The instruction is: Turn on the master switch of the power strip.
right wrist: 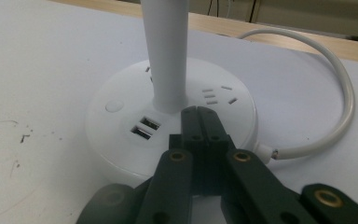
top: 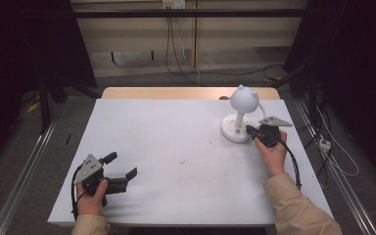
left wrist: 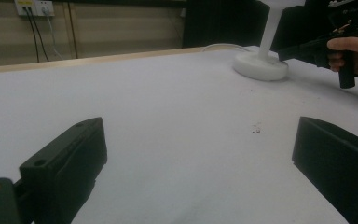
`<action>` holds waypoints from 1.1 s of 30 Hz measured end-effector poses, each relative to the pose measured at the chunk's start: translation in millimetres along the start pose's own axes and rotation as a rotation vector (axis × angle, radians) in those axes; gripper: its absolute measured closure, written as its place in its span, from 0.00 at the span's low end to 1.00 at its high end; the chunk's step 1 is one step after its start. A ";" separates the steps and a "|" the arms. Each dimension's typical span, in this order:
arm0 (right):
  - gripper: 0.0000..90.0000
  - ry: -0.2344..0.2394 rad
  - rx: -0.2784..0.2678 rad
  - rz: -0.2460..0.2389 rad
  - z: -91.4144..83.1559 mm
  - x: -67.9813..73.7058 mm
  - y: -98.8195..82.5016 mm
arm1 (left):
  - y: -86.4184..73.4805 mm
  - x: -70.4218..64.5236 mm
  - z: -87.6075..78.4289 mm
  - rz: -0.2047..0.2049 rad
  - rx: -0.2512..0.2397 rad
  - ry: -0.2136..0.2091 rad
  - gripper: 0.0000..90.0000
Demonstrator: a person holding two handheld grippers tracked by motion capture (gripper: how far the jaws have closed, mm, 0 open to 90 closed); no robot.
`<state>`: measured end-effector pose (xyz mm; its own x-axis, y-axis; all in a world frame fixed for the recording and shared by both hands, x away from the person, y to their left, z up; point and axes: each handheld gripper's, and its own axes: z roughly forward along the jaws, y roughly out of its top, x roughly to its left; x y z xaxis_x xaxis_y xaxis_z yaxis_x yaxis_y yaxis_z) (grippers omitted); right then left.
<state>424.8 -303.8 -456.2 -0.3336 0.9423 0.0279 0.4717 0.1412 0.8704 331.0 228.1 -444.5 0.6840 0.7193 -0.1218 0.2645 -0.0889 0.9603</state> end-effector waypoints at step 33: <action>0.44 0.081 -0.017 0.045 -16.3 9.7 0.5 | 1.2 1.3 -4.2 -0.015 -0.018 0.000 0.03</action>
<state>408.5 -299.5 -447.5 -0.3773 0.9199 0.1065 0.4745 0.0933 0.8753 329.3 231.8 -442.5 0.6800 0.7204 -0.1367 0.2627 -0.0654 0.9627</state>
